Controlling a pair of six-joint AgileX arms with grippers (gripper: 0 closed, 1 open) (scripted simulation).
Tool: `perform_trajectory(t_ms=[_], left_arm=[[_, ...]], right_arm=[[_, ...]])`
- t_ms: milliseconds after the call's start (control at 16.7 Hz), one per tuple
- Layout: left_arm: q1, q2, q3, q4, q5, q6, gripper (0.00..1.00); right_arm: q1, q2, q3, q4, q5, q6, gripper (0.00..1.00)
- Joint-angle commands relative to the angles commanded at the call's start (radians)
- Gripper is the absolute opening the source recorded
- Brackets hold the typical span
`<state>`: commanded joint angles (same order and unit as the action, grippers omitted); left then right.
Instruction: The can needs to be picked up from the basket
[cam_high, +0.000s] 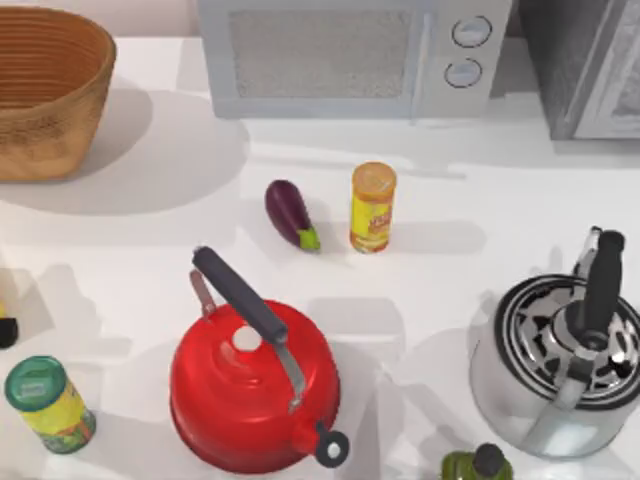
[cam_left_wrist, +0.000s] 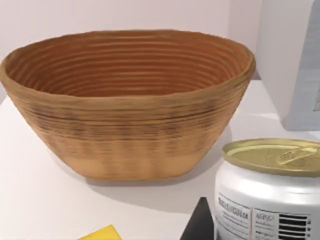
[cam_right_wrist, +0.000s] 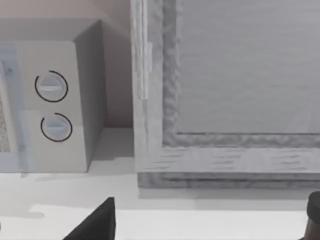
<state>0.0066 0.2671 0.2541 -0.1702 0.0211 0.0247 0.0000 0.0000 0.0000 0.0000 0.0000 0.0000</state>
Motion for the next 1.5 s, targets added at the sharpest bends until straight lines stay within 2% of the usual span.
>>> perform_trajectory(t_ms=[300,720,840,960,1140,1500], left_arm=[[-0.006,-0.243,-0.231,0.154,-0.020,-0.022,0.00],[-0.005,-0.263,-0.254,0.168,-0.021,-0.022,0.00],[0.002,-0.234,-0.228,0.191,0.006,-0.017,0.00],[0.014,-0.166,-0.170,0.245,0.070,-0.004,0.00],[0.030,0.012,-0.041,0.371,0.226,0.021,0.00],[0.035,0.633,0.275,0.720,0.663,0.070,0.00]], right_arm=[[0.000,0.000,0.000,0.000,0.000,0.000,1.00],[0.000,0.000,0.000,0.000,0.000,0.000,1.00],[0.000,0.000,0.000,0.000,0.000,0.000,1.00],[0.000,0.000,0.000,0.000,0.000,0.000,1.00],[0.000,0.000,0.000,0.000,0.000,0.000,1.00],[0.000,0.000,0.000,0.000,0.000,0.000,1.00]])
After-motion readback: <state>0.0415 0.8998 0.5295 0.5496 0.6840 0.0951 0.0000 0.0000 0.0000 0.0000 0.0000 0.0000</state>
